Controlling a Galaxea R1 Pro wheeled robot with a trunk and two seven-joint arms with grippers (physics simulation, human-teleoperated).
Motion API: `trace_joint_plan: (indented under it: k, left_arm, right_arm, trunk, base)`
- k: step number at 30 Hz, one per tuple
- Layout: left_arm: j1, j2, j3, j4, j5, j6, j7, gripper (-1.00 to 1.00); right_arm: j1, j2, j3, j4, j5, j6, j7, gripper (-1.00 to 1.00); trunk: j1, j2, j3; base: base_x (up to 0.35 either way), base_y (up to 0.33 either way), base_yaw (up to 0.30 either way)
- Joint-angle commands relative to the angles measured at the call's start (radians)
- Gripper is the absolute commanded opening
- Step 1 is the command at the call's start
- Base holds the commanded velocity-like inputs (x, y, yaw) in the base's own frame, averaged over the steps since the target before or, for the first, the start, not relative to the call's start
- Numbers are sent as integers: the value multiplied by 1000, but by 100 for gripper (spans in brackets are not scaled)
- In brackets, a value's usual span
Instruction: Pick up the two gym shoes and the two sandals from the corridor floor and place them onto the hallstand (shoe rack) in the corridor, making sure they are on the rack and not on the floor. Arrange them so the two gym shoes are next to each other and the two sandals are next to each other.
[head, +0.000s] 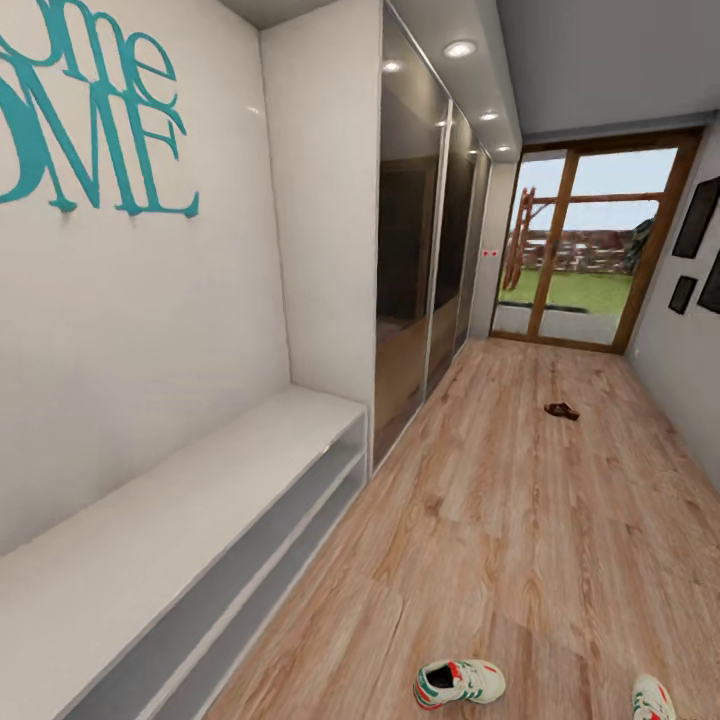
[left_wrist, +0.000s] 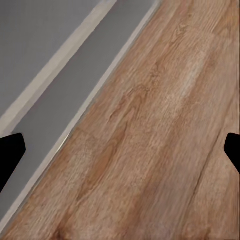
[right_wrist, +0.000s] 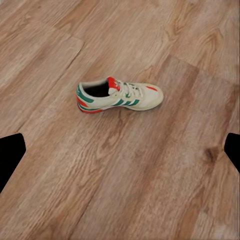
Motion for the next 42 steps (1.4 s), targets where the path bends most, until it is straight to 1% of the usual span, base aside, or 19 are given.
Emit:
trace_joint_plan:
  k: [1,27,42]
  left_arm:
    - [0,0,0,0,0,-3,0,100]
    - [0,0,1,0,0,-3,0,100]
    - [0,1,0,0,1,-3,0,100]
  right_arm:
    - [-1,0,0,1,1,-3,0,100]
    - [-1,0,0,2,2,-3,0,100]
    - [-1,0,0,2,1,-3,0,100]
  trunk:
    - [0,0,-1]
    - [0,0,-1]
    - [0,0,-1]
  base:
    - [284,-159,-268]
    - [244,-193,-268]
    - [253,-164,-268]
